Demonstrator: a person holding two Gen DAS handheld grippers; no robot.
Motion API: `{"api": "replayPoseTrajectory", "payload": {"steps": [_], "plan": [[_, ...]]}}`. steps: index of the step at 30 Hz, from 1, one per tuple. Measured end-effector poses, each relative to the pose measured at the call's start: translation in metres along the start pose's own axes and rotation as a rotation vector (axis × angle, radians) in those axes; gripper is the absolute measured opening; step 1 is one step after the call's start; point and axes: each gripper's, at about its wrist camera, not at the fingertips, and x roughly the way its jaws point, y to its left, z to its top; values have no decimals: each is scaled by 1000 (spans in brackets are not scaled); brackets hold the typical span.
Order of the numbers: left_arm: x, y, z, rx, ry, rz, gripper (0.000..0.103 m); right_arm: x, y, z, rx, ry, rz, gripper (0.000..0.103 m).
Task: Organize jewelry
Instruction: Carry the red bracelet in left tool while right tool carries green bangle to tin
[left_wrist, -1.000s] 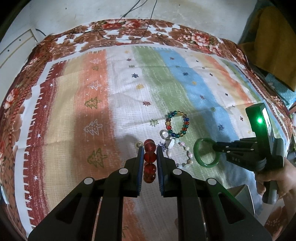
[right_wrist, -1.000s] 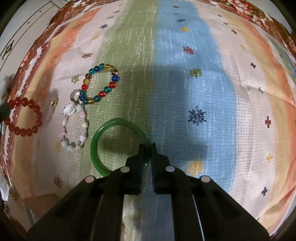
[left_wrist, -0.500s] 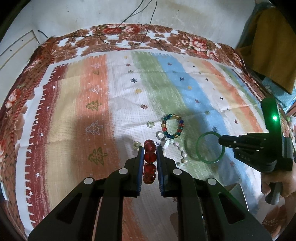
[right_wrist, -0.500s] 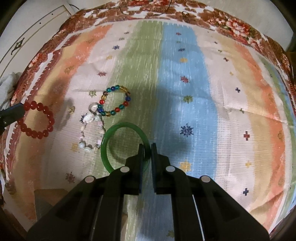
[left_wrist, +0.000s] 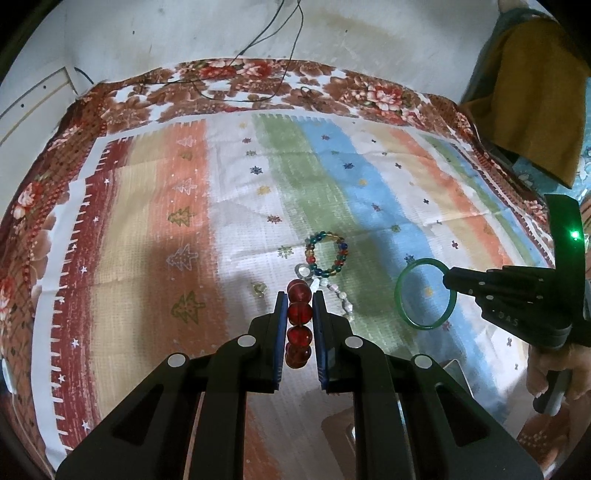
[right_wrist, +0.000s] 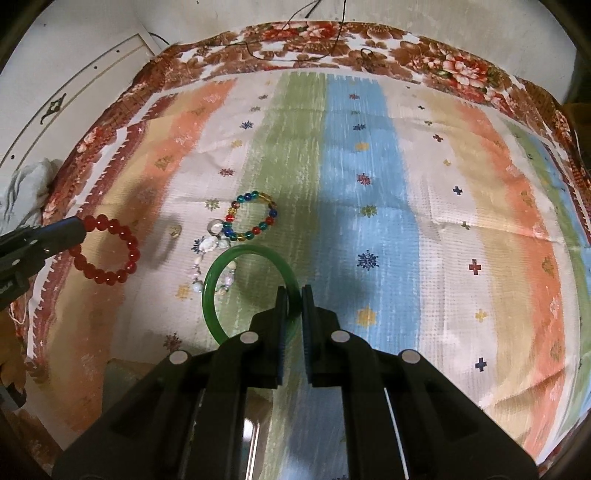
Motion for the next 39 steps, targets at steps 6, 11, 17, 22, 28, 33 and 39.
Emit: {"api": "replayPoseTrajectory", "payload": {"steps": [6, 11, 17, 22, 28, 33, 39], "plan": [[-10, -8, -5, 13, -13, -17, 13, -18, 5, -5, -19, -40, 3, 9], [-20, -13, -10, 23, -29, -33, 13, -37, 10, -15, -30, -72, 26, 9], [-29, -20, -16, 31, -44, -45, 13, -54, 17, -26, -44, -101, 47, 9], [-36, -27, -24, 42, -47, -54, 13, -66, 19, -34, -44, -119, 59, 9], [-44, -35, -29, 55, -58, -65, 13, -76, 22, -42, -54, -137, 75, 9], [-51, -42, -37, 66, -66, -79, 13, -82, 25, -51, -73, -140, 83, 9], [-59, -53, -47, 89, -72, -101, 13, -88, 28, -60, -89, -142, 97, 9]]}}
